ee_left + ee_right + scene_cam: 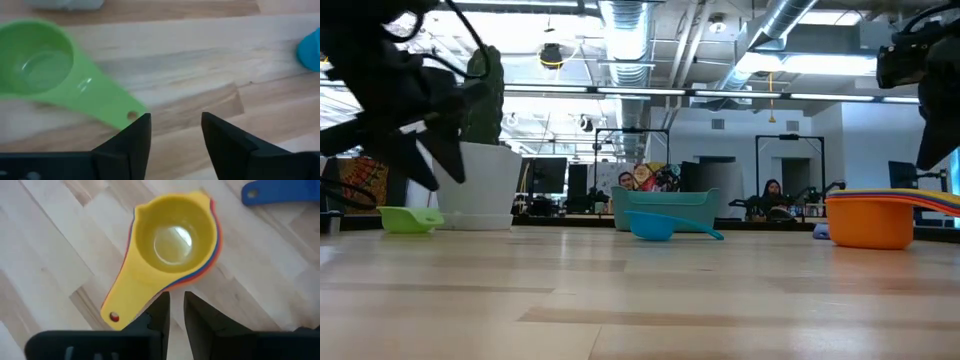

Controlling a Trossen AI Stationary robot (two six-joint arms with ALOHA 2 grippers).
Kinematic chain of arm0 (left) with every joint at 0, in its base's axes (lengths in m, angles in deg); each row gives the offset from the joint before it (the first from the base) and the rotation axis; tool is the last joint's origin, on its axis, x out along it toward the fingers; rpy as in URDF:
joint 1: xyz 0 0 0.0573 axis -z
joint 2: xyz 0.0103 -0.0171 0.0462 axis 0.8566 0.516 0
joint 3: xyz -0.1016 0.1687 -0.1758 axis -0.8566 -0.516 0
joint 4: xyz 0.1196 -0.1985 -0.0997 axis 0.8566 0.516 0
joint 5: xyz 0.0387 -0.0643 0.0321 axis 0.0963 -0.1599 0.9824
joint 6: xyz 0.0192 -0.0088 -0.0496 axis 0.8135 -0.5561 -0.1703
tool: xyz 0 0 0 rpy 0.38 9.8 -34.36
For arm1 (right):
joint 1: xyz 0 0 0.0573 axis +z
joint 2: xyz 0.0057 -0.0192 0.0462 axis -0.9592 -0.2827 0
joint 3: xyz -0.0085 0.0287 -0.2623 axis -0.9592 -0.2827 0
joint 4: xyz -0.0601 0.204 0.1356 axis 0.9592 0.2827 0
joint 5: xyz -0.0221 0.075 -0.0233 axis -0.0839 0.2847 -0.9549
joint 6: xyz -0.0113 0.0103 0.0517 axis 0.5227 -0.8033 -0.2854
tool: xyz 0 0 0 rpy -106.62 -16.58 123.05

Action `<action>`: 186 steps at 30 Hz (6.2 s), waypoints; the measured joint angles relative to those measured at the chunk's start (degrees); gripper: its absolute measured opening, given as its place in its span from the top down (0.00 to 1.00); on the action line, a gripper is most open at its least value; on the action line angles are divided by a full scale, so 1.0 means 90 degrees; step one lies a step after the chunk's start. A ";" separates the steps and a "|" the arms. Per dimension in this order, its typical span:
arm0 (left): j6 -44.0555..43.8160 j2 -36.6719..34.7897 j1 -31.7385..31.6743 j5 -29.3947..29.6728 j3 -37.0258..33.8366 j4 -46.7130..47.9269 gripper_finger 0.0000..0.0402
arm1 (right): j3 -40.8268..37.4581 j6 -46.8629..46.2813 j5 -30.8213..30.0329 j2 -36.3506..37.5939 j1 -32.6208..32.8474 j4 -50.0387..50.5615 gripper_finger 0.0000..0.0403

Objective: Nest measuring cups in basket
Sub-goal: Stack the green measuring cup into the yellow measuring cup

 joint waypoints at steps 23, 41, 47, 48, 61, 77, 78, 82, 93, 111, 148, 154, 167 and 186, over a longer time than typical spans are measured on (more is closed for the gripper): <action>-0.1939 -0.0075 0.0202 0.0228 -0.1436 -0.0838 0.50 | 0.0000 0.0095 -0.0112 0.0005 0.0000 -0.0022 0.80; -0.2352 0.0253 -0.0263 0.1291 -0.1434 -0.0901 0.62 | 0.0000 0.0240 -0.0115 0.0005 0.0000 -0.0020 0.80; -0.2232 0.0410 -0.0426 0.1111 -0.1434 -0.1046 0.68 | 0.0000 0.0247 -0.0079 0.0006 0.0018 -0.0015 0.80; -0.2200 0.0397 -0.0412 0.1015 -0.1434 -0.1094 0.68 | 0.0000 0.0254 -0.0037 0.0005 0.0017 -0.0006 0.80; -0.0086 0.0255 -0.0418 0.0272 0.0049 0.0987 0.82 | 0.0000 0.0256 0.0034 0.0007 -0.0001 0.0016 0.80; 0.1568 0.0236 -0.1203 -0.0819 0.0016 0.1549 0.85 | 0.0000 0.0238 0.0034 0.0005 0.0005 -0.0131 0.80; 0.1660 0.0236 -0.1268 -0.0838 0.0019 0.1545 0.82 | 0.0000 0.0236 0.0034 0.0005 0.0005 -0.0169 0.80; 0.2003 0.0236 -0.1528 -0.0928 0.0016 0.1555 0.69 | 0.0000 0.0193 0.0031 0.0005 0.0073 -0.0181 0.80; 0.3054 0.0236 -0.2077 -0.1038 0.0011 0.1477 0.71 | 0.0000 -0.0037 0.0029 0.0005 0.0354 -0.0184 0.80; 0.4169 0.0246 -0.1990 -0.1364 -0.0484 0.0737 0.90 | 0.0000 -0.0146 0.0007 0.0005 0.0437 -0.0179 0.80; 1.6811 0.4041 -0.0399 -0.0947 0.4194 -0.3686 0.99 | 0.0001 0.2220 0.0048 -0.2486 -0.0245 -0.7288 0.56; 1.7033 0.4041 -0.0414 -0.1041 0.4217 -0.3786 0.99 | -0.0002 0.2293 0.0055 -0.2857 -0.0349 -0.8025 0.60; 1.6744 0.4044 -0.0735 -0.0877 0.4217 -0.3791 0.99 | 0.0000 0.2123 0.0943 -0.3544 -0.0510 -0.8655 0.71; 1.2049 0.3999 -0.0966 -0.0755 0.4208 -0.4065 0.77 | -0.0007 0.2765 -0.0355 -0.2958 -0.0537 -0.8094 0.98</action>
